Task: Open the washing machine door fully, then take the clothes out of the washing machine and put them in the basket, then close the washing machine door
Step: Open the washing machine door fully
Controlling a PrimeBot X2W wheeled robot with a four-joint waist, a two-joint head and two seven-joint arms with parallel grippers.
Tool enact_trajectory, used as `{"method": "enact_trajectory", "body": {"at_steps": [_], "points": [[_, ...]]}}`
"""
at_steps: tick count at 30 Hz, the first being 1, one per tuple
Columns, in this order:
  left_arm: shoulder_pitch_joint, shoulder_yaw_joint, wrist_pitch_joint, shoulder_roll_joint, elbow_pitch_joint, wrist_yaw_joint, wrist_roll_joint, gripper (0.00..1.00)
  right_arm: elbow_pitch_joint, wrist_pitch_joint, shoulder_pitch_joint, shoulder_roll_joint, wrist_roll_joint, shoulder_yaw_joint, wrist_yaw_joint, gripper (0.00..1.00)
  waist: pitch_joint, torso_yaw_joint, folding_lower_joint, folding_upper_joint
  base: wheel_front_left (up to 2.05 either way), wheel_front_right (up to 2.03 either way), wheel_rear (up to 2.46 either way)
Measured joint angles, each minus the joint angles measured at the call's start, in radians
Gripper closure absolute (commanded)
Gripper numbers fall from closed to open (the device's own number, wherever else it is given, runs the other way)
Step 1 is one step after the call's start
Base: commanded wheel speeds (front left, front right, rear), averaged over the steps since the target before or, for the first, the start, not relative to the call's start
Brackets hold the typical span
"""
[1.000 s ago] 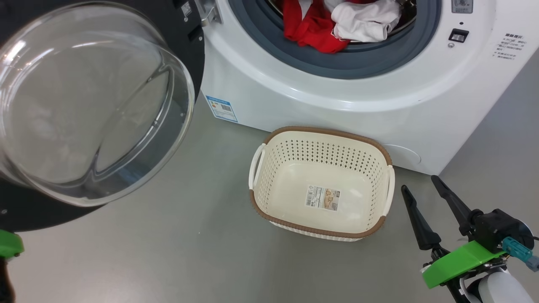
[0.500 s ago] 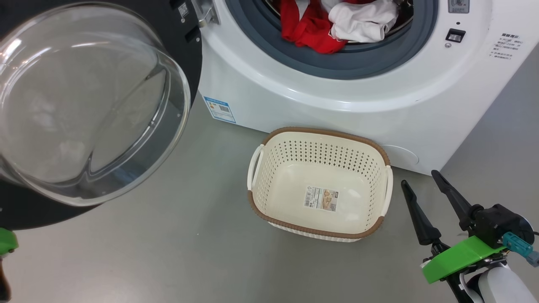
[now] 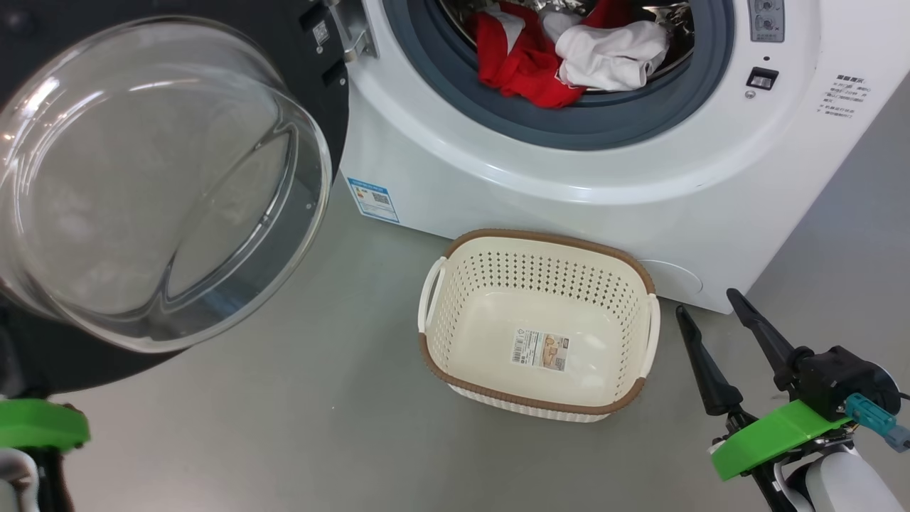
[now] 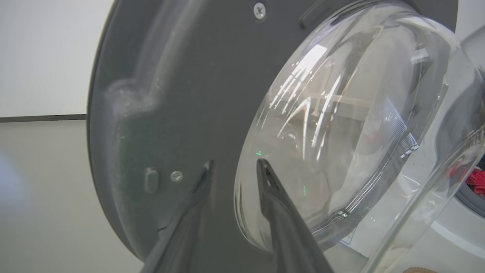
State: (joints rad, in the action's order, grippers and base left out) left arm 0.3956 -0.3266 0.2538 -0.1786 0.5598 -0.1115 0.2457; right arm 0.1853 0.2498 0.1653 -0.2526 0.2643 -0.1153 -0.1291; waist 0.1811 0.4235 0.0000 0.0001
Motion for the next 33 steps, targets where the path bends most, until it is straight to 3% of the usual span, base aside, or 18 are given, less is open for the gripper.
{"method": "enact_trajectory", "body": {"at_steps": [11,33], "points": [[-0.117,0.014,0.000,0.081,-0.147,-0.016,0.000,0.00,-0.011,0.000,-0.002,0.015,-0.016,0.017,0.000,0.00,-0.009,-0.032,0.0001,0.0000,0.00,0.00,0.00],[-0.245,0.247,0.000,0.081,-0.315,-0.016,0.048,0.00,-0.020,0.000,-0.028,0.032,-0.016,0.077,0.000,0.00,-0.027,-0.203,0.0000,0.0000,0.00,0.00,0.00]]}}
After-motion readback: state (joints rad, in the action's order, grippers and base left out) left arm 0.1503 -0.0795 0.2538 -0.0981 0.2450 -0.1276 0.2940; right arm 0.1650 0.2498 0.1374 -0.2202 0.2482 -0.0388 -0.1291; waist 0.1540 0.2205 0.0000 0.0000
